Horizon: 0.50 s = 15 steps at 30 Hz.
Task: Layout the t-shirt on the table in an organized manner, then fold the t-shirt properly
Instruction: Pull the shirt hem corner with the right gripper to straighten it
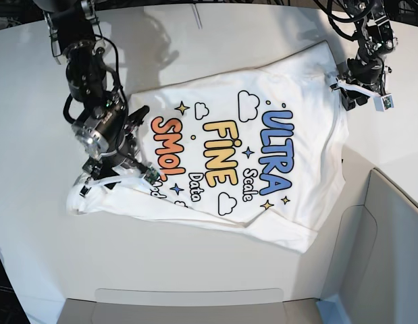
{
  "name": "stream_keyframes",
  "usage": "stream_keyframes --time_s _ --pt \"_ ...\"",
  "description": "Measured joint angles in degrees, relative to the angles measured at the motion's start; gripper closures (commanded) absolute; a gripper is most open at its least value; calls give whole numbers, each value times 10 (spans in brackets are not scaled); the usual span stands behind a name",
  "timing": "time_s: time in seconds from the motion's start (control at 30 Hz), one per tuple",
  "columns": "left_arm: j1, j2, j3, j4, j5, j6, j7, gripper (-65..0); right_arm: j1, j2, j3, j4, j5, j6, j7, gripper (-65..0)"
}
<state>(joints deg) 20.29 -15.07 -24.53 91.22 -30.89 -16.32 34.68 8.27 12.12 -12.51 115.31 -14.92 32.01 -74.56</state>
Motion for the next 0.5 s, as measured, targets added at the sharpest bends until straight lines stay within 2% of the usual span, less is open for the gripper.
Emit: stream_keyframes --time_s 0.13,0.23,0.3,0.37,0.43,0.5 --pt "1 1 0 0 0 0 0 -234 -35 -54 24 13 -57 2 104 -223" --pt "0 -1 0 0 0 0 0 -234 -39 -109 123 -7 -66 4 106 -223" --pt "0 -1 0 0 0 0 0 -234 -38 -130 202 -22 -45 8 105 -223" --pt "0 0 0 0 0 0 0 -234 -36 -131 255 -35 -25 41 94 -223" --pt "0 0 0 0 0 0 -1 -234 -33 -131 280 -54 2 68 96 -223" --pt "0 0 0 0 0 0 0 -234 -24 -134 290 -72 13 72 97 -223"
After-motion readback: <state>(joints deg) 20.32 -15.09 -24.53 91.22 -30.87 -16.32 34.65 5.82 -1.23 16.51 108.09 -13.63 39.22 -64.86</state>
